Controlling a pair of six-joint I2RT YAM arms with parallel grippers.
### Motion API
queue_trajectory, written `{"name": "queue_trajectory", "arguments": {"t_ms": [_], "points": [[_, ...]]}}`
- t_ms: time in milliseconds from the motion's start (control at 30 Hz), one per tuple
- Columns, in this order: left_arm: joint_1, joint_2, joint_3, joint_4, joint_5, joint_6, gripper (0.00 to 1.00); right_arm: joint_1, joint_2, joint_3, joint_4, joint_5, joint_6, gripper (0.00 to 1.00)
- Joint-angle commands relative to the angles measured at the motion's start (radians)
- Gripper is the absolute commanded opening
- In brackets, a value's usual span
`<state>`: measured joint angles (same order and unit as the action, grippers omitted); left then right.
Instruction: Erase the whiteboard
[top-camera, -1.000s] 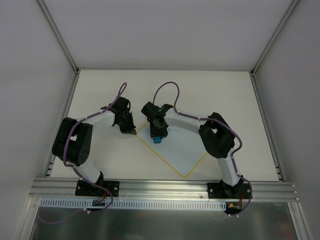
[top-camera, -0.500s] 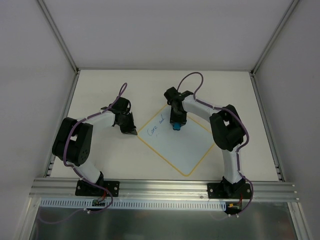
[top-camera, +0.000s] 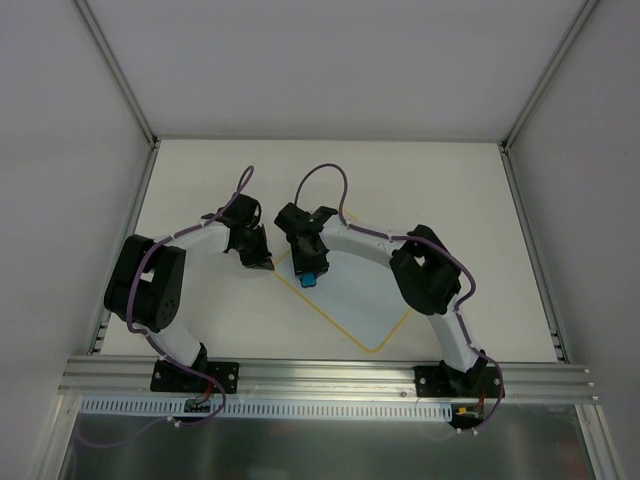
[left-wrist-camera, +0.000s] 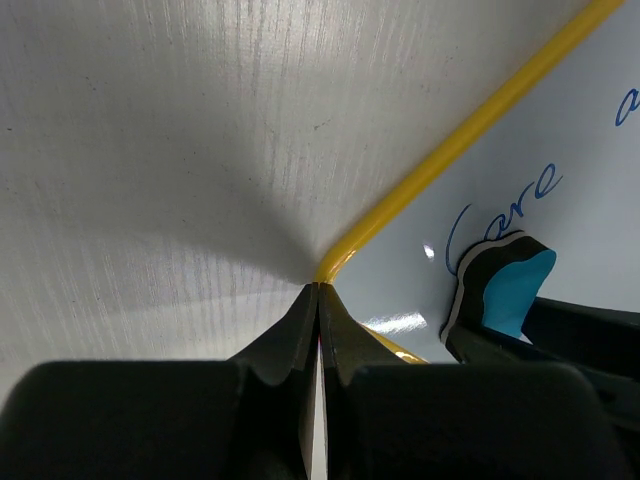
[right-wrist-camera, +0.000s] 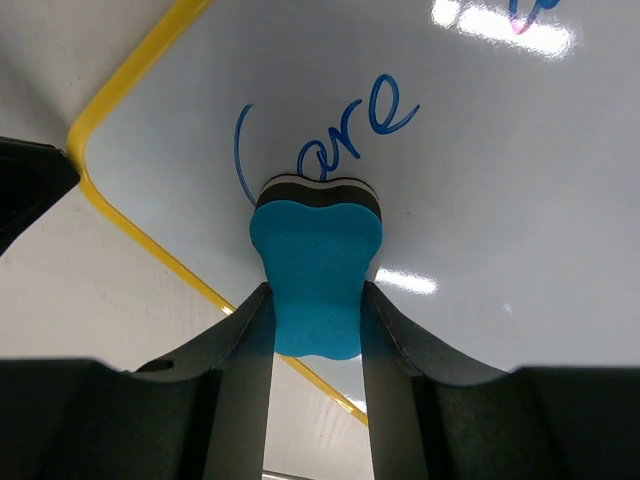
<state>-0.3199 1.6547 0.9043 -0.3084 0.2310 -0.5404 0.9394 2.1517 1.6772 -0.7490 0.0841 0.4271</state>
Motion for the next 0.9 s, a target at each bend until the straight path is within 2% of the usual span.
{"name": "queue_trajectory", "arguments": {"t_ms": [0,267,400,533,633,800,867], "points": [[-0.002,-0.012,-0.016,-0.034,-0.005,-0.007,0.00,-0.030,0.033,-0.023,-0.030,-0.015,0.038,0.00],[-0.002,-0.010,-0.019,-0.032,-0.009,-0.006,0.00,-0.203,-0.088,-0.152,-0.029,0.114,0.047,0.00],[-0.001,-0.016,-0.016,-0.032,-0.007,-0.009,0.00,-0.220,-0.102,-0.160,-0.023,0.099,0.036,0.01],[-0.002,-0.030,-0.012,-0.034,-0.012,-0.009,0.00,-0.205,-0.098,-0.154,-0.003,0.060,0.044,0.07],[-0.001,-0.039,-0.008,-0.034,-0.015,-0.006,0.00,-0.182,-0.095,-0.140,-0.003,0.062,0.042,0.14],[-0.002,-0.059,0.002,-0.037,-0.015,0.002,0.00,-0.166,-0.119,-0.125,-0.004,0.066,0.036,0.36],[-0.001,-0.073,0.010,-0.038,-0.022,0.005,0.09,-0.166,-0.133,-0.122,-0.003,0.074,0.033,0.44]]}}
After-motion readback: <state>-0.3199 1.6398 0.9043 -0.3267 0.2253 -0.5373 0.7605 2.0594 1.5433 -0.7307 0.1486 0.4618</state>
